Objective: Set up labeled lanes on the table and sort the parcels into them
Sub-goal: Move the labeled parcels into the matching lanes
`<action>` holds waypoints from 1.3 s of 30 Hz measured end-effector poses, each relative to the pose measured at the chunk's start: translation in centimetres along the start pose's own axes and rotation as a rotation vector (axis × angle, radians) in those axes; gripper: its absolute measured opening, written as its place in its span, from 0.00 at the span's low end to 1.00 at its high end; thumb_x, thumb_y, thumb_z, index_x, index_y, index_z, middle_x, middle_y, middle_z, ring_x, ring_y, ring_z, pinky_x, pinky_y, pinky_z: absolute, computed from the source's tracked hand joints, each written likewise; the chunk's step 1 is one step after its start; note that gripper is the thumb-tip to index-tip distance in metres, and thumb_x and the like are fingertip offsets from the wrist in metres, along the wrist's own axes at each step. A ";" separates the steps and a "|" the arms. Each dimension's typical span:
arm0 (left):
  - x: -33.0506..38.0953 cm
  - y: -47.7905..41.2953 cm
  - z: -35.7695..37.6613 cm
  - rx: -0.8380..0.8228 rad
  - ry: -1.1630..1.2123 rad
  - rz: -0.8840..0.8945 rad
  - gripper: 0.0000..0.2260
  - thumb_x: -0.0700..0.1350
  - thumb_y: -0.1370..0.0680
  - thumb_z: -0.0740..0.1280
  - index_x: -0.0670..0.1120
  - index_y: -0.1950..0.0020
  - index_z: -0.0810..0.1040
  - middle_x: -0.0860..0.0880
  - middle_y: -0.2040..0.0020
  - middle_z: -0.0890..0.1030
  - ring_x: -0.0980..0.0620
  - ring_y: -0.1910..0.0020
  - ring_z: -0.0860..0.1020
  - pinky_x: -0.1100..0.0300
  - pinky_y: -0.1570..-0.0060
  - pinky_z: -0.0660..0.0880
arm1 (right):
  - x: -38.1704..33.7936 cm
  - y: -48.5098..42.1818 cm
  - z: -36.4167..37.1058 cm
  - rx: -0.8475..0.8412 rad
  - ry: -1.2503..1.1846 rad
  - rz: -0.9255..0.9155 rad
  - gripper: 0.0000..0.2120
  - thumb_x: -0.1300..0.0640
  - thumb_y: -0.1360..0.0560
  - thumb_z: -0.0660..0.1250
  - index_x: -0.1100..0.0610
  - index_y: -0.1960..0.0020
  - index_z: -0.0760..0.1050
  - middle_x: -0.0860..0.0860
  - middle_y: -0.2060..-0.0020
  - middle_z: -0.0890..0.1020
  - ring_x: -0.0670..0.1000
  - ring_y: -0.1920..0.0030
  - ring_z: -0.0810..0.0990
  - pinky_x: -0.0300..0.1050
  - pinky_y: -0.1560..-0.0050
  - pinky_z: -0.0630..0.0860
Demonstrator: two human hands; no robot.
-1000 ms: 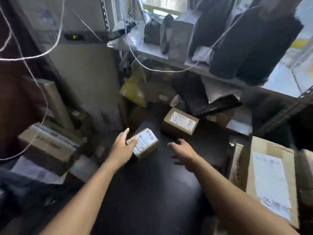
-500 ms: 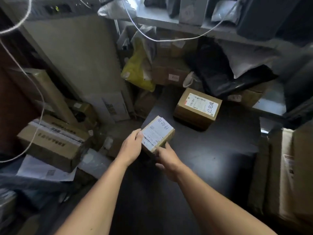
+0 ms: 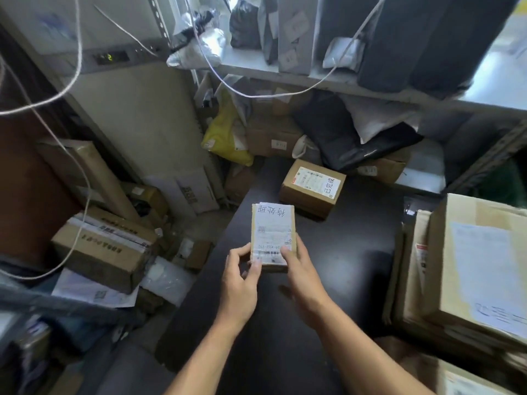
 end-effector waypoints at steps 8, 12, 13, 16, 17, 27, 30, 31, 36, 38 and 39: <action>5.3 6.3 2.3 0.017 0.006 0.129 0.07 0.42 0.20 0.64 0.53 0.46 0.78 0.54 0.47 0.81 0.62 0.47 0.78 0.71 0.49 0.72 | -3.3 6.9 -5.9 0.164 -0.053 -0.038 0.20 0.56 0.25 0.70 0.43 0.35 0.73 0.50 0.43 0.83 0.51 0.44 0.83 0.48 0.48 0.78; 8.8 4.6 0.7 0.153 0.188 0.131 0.08 0.40 0.19 0.62 0.46 0.53 0.80 0.49 0.56 0.82 0.53 0.55 0.78 0.69 0.55 0.73 | -6.7 9.4 -9.7 0.224 0.066 0.010 0.24 0.58 0.30 0.74 0.45 0.38 0.70 0.52 0.47 0.81 0.52 0.46 0.81 0.46 0.55 0.78; 10.1 4.0 0.5 0.170 0.193 0.140 0.07 0.42 0.20 0.62 0.46 0.53 0.80 0.49 0.55 0.81 0.53 0.55 0.77 0.69 0.56 0.72 | -7.8 9.9 -10.7 0.188 0.101 0.024 0.24 0.58 0.30 0.74 0.47 0.37 0.71 0.53 0.46 0.81 0.53 0.47 0.81 0.45 0.56 0.78; 13.4 2.8 0.6 -0.015 0.089 0.095 0.07 0.45 0.19 0.62 0.48 0.47 0.80 0.53 0.51 0.81 0.58 0.52 0.76 0.63 0.51 0.71 | -11.0 11.3 -12.8 -0.008 0.166 0.064 0.22 0.58 0.30 0.73 0.50 0.37 0.74 0.55 0.45 0.81 0.53 0.49 0.85 0.54 0.46 0.82; 14.2 2.8 1.0 -0.158 0.045 0.047 0.09 0.47 0.19 0.62 0.49 0.44 0.80 0.55 0.47 0.81 0.60 0.48 0.76 0.60 0.46 0.71 | -12.1 11.7 -13.3 -0.076 0.189 0.073 0.22 0.59 0.28 0.72 0.52 0.36 0.74 0.56 0.45 0.81 0.53 0.50 0.85 0.52 0.46 0.81; 16.2 7.7 5.3 -1.010 0.140 -0.318 0.20 0.55 0.22 0.63 0.49 0.33 0.74 0.46 0.36 0.79 0.46 0.36 0.76 0.48 0.40 0.75 | -18.6 14.7 -16.4 -0.311 0.283 0.104 0.17 0.64 0.23 0.66 0.60 0.34 0.73 0.55 0.55 0.82 0.50 0.61 0.85 0.40 0.67 0.80; 16.5 8.6 6.3 -0.945 0.118 -0.270 0.23 0.53 0.25 0.65 0.45 0.32 0.71 0.46 0.44 0.83 0.50 0.48 0.82 0.53 0.54 0.80 | -19.1 15.4 -17.0 -0.261 0.305 0.093 0.16 0.62 0.23 0.67 0.58 0.35 0.74 0.54 0.53 0.82 0.49 0.59 0.85 0.40 0.65 0.81; 16.5 8.8 6.6 -0.932 0.132 -0.258 0.21 0.52 0.23 0.64 0.45 0.33 0.71 0.47 0.48 0.84 0.53 0.54 0.83 0.59 0.62 0.79 | -19.1 15.5 -17.3 -0.221 0.350 0.078 0.17 0.59 0.23 0.68 0.57 0.35 0.74 0.54 0.52 0.82 0.50 0.57 0.85 0.41 0.63 0.81; 16.1 9.8 7.7 -0.793 0.207 -0.217 0.20 0.56 0.21 0.61 0.52 0.30 0.69 0.48 0.42 0.83 0.46 0.45 0.82 0.49 0.55 0.79 | -18.2 15.9 -19.8 0.364 0.411 -0.176 0.16 0.46 0.23 0.67 0.53 0.39 0.77 0.51 0.45 0.82 0.52 0.45 0.81 0.49 0.47 0.77; 16.2 10.1 8.2 -0.713 0.257 -0.181 0.18 0.56 0.19 0.59 0.54 0.30 0.69 0.49 0.41 0.83 0.45 0.42 0.81 0.46 0.52 0.78 | -16.4 17.8 -19.8 0.480 0.307 -0.213 0.17 0.46 0.21 0.64 0.52 0.36 0.74 0.48 0.42 0.80 0.49 0.43 0.79 0.52 0.40 0.77; 16.3 10.4 8.5 -0.675 0.284 -0.157 0.18 0.56 0.19 0.59 0.55 0.29 0.68 0.50 0.41 0.83 0.45 0.41 0.81 0.45 0.51 0.78 | -15.3 19.0 -19.4 0.469 0.266 -0.220 0.18 0.45 0.20 0.62 0.51 0.33 0.72 0.47 0.40 0.78 0.49 0.40 0.77 0.54 0.37 0.75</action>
Point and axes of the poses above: each hand's wrist, its own y-axis away from the middle knuckle, its own z-axis out of the palm, x = y × z, the point moved 2 cm from there along -y, towards the middle knuckle
